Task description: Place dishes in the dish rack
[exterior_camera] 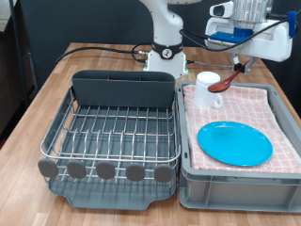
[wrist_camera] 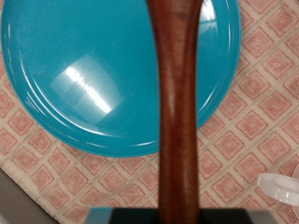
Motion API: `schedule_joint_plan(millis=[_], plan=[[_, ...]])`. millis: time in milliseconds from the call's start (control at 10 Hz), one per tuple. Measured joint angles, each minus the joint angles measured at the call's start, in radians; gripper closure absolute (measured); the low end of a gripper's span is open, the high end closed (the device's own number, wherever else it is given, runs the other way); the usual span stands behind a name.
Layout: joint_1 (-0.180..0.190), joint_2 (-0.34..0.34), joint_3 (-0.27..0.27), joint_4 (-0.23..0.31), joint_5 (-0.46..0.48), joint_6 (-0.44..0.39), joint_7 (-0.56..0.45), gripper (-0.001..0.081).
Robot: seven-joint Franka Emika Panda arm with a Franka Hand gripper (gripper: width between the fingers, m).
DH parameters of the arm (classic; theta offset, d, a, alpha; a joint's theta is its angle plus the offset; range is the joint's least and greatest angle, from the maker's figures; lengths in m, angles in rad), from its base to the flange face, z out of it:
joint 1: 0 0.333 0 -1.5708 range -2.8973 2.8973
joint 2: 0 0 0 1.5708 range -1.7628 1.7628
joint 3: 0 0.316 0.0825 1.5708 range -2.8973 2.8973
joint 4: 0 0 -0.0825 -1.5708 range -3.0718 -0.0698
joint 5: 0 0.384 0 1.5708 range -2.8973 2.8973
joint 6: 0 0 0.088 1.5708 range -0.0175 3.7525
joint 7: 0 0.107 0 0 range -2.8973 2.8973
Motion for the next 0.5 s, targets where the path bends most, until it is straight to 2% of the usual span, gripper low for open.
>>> schedule_joint_plan(millis=[100, 300, 500], plan=[[-0.009, 0.001, -0.001, -0.002, -0.011, -0.001, 0.070, 0.0720], [-0.049, -0.023, -0.006, -0.032, -0.059, -0.008, 0.254, 0.0720], [-0.080, -0.079, -0.017, -0.071, -0.069, -0.067, 0.340, 0.0720]])
